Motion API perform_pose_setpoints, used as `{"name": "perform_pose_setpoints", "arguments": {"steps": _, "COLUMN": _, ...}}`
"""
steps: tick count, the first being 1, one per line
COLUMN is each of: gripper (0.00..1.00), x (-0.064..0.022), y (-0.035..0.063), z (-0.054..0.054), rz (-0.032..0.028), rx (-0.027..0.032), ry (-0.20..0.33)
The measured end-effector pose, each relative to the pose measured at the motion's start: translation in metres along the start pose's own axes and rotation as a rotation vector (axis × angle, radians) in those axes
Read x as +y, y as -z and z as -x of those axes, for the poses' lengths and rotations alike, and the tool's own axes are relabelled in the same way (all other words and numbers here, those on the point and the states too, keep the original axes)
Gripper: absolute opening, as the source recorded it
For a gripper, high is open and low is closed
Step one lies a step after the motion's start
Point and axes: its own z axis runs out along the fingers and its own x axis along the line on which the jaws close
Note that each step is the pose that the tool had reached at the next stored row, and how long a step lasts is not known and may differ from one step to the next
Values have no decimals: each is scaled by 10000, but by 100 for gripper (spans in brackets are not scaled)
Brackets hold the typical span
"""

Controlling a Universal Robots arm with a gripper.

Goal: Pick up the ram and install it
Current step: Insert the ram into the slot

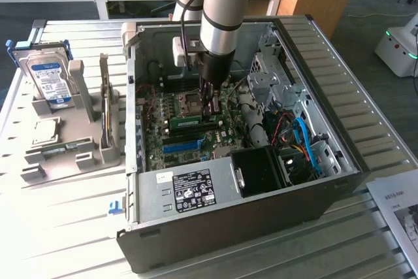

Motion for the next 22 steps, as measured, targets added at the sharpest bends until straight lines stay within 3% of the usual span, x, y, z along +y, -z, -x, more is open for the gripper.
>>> {"name": "perform_pose_setpoints", "arguments": {"steps": 9, "gripper": 12, "x": 12, "y": -1, "z": 0, "rz": -4, "rx": 0, "ry": -1}}
{"name": "perform_pose_setpoints", "arguments": {"steps": 22, "gripper": 12, "x": 35, "y": -2, "z": -2, "rz": -100, "rx": -5, "ry": -47}}
